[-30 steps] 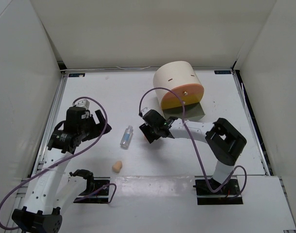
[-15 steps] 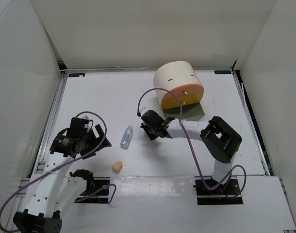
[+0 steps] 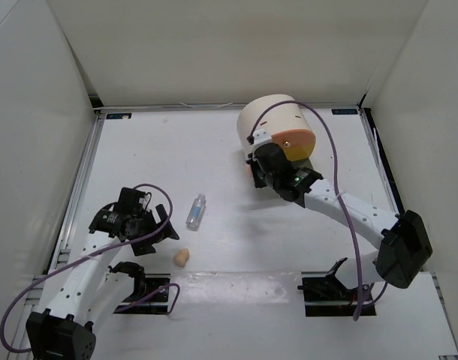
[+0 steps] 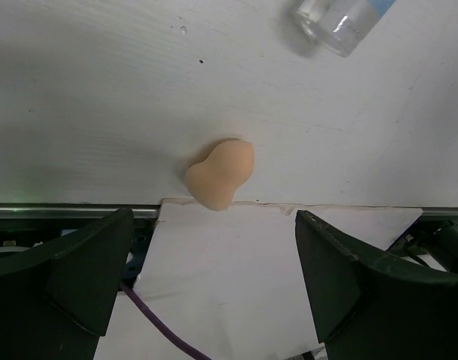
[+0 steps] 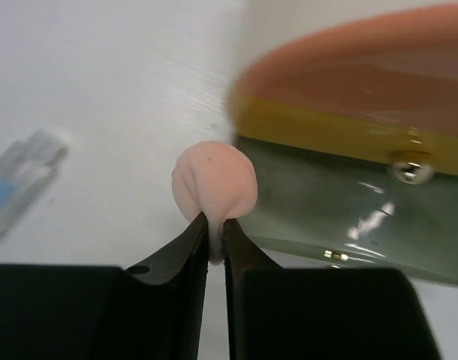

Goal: Organize the makeup

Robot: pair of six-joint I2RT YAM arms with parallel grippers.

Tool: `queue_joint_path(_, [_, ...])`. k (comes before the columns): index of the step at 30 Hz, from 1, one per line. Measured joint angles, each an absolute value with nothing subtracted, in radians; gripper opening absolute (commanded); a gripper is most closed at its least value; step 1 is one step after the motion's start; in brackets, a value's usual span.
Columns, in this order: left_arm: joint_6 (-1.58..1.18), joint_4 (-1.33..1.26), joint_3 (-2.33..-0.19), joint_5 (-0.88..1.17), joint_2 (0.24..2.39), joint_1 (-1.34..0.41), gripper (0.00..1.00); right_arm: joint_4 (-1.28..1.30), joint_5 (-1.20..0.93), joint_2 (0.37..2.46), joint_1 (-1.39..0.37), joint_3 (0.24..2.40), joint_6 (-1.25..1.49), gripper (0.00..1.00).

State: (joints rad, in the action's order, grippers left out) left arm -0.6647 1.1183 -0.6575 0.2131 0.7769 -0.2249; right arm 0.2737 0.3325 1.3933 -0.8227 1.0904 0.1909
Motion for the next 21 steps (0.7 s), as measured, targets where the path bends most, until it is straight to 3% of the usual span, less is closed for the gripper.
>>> queue_joint_path(7, [-0.647, 1.053, -0.586, 0.253, 0.819, -0.225, 0.93, 0.359, 0.418, 1.398, -0.704, 1.088, 0.190, 0.24])
queue_joint_path(9, [-0.644, 1.032, -0.563, 0.271, 0.820, -0.225, 0.93, 0.374, 0.432, 1.398, -0.688, 1.084, 0.191, 0.37])
queue_joint_path(10, [-0.642, 1.027, -0.557, 0.279, 0.824, -0.225, 0.92, 0.384, 0.438, 1.398, -0.682, 1.082, 0.188, 0.50])
queue_joint_path(12, [-0.639, 1.019, -0.553, 0.284, 0.837, -0.225, 0.92, 0.400, 0.442, 1.398, -0.673, 1.081, 0.179, 0.65])
queue_joint_path(13, [-0.636, 1.013, -0.553, 0.286, 0.846, -0.225, 0.92, 0.403, 0.442, 1.398, -0.670, 1.081, 0.181, 0.81])
queue_joint_path(15, [-0.635, 1.001, -0.552, 0.291, 0.865, -0.228, 0.92, 0.406, 0.437, 1.398, -0.669, 1.081, 0.180, 0.99])
queue_joint_path(21, [-0.637, 0.959, -0.550, 0.271, 0.950, -0.290, 0.91, 0.416, 0.414, 1.398, -0.669, 1.080, 0.173, 0.99])
